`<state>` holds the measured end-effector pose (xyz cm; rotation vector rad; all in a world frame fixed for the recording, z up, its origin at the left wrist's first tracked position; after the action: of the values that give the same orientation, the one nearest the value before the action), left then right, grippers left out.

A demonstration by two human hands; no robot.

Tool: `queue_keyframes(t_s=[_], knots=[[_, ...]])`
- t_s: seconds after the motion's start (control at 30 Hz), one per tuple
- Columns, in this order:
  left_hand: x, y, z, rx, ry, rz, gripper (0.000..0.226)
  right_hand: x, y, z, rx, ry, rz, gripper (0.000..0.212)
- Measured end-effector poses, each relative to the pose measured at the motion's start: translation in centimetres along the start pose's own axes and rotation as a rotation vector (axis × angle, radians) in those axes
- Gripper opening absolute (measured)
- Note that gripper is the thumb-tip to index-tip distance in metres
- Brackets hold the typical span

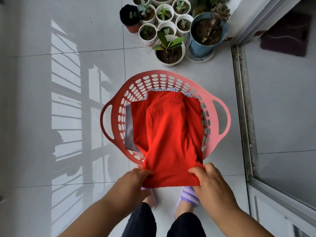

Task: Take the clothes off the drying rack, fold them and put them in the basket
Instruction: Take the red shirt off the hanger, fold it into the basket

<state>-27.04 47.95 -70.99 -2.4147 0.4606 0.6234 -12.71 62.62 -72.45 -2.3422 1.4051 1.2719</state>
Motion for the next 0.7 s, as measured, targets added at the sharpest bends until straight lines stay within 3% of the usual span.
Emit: queue_keyframes(t_s=[0.1,0.23,0.4,0.7], knots=[[0.3,0.3,-0.2,-0.037,0.035,0.103,0.029,-0.8,0.7,-0.7,-0.055,-0.009,-0.016,0.047],[-0.5,1.1,0.7,-0.066,0.099,0.210,0.023,-0.6,0.8,0.1,-0.071,0.087,0.004,0.035],[-5.9,1.2,5.9,-0.124,0.060,0.131,0.023,-5.2,2.7,6.6,-0.047,0.016,0.056,0.023],[-16.9,2.5,16.8,-0.205,-0.438,-0.260,0.032,-13.2,4.6,19.5,0.101,-0.210,0.188,0.049]])
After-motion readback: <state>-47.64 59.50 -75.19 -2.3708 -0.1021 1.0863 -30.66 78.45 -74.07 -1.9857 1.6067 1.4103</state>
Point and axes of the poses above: each hand's wrist, its own z-axis towards the middle knuckle, its own x-axis out of the palm, y = z × x, the point moved 10 cm from there along z, towards the middle knuckle, and after that the axes turned 4 degrees about -y, right-handed, at the moved point
